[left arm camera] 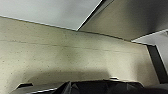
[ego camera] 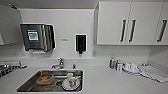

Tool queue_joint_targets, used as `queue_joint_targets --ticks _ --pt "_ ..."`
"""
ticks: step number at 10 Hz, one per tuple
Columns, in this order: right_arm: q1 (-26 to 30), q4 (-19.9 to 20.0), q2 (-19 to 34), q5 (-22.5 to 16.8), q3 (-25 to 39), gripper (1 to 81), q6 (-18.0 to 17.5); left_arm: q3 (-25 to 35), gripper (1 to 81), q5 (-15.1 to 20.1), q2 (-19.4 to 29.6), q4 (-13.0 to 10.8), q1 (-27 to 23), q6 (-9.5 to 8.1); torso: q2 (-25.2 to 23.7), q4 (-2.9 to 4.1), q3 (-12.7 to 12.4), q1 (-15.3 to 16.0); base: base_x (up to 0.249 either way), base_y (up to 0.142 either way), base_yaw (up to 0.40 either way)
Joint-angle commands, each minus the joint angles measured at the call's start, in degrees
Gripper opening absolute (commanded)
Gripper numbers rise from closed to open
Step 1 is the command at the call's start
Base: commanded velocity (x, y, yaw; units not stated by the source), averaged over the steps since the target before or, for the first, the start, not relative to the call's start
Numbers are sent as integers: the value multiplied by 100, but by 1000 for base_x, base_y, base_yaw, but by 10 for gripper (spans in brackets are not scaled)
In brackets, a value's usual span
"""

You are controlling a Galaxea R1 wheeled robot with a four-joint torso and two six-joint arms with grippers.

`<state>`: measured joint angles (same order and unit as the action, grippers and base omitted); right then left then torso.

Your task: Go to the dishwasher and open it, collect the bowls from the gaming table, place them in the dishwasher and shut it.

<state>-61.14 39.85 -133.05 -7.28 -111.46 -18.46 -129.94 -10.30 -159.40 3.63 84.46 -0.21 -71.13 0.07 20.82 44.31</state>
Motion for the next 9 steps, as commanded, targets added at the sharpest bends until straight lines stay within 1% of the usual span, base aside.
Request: queue_joint_targets --ticks 1,3,9 --pt "-290 -654 171 -1074 -463 811 553 74 811 195 49 -47 -416 4 0 0 0 0 0 0 0" --pt "-317 -654 135 -1065 -472 811 633 74 811 204 49 -38 -416 3 0 0 0 0 0 0 0" --pt "-316 -654 110 -1074 -437 811 650 65 811 195 40 -47 -425 3 -2 0 0 -2 -82 0 0"
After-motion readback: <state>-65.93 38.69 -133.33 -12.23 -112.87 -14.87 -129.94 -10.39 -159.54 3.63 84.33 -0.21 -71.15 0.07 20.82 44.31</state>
